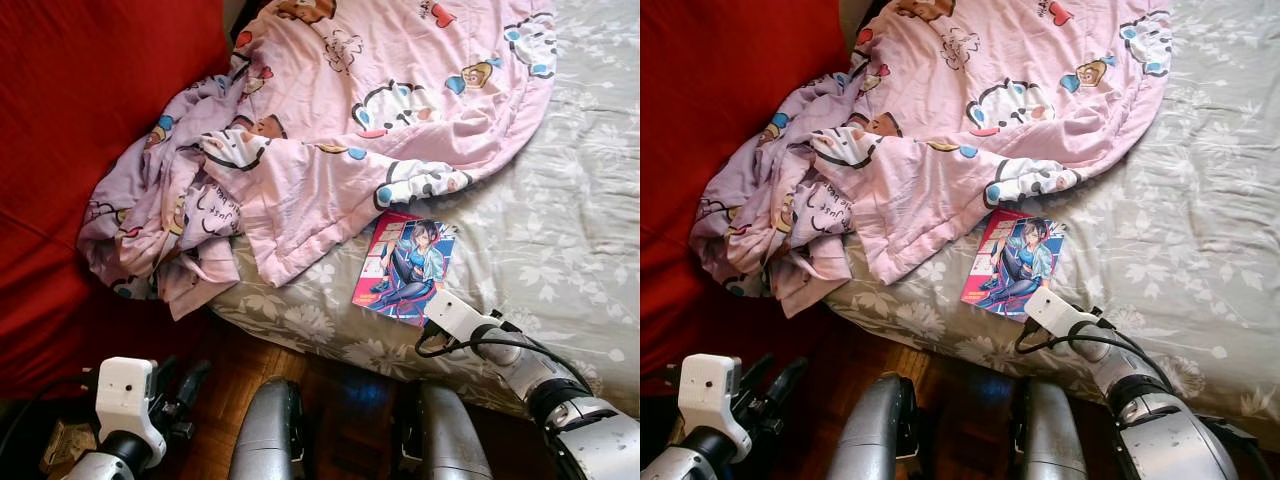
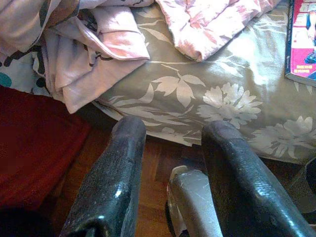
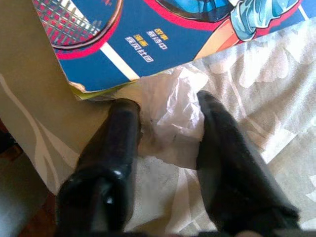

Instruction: Clean up the room

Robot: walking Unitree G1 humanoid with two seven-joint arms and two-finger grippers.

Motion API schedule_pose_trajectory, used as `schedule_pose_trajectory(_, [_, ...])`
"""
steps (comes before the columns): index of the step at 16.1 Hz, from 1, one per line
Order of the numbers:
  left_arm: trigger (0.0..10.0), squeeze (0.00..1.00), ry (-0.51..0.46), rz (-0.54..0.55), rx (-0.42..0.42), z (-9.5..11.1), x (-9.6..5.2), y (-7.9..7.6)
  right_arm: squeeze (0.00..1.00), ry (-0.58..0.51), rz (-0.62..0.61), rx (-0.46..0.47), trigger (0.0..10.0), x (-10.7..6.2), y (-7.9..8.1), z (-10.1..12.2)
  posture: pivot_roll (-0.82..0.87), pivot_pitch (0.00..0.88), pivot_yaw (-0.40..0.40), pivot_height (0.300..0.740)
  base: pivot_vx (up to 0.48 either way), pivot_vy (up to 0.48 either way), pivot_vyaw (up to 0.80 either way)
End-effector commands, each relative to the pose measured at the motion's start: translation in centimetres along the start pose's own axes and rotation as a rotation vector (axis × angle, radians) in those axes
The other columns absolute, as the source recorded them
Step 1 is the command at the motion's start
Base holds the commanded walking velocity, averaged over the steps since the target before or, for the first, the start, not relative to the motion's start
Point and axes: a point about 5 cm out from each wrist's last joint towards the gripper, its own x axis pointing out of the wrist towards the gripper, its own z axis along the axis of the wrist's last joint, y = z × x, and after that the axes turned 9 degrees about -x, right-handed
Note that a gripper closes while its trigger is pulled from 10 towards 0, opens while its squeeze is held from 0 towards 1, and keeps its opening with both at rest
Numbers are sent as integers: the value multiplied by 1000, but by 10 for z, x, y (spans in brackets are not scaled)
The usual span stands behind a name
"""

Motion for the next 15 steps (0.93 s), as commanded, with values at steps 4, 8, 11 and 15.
schedule_pose_trajectory(4, [10000,0,42,32,-24,-12,1,5,0,24,14,16,0,-1,10,-10,228,358,109,645,0,0,0])
schedule_pose_trajectory(8, [10000,0,32,21,-38,-16,14,2,0,55,11,114,0,-6,21,-27,191,323,85,645,0,0,0])
schedule_pose_trajectory(11, [10000,0,21,19,-46,-19,22,0,0,44,-20,250,0,-10,32,-37,177,294,69,645,0,0,0])
schedule_pose_trajectory(15, [10000,0,-18,23,-60,-20,41,2,0,-115,-152,624,0,-20,42,-41,100,223,37,645,0,0,0])
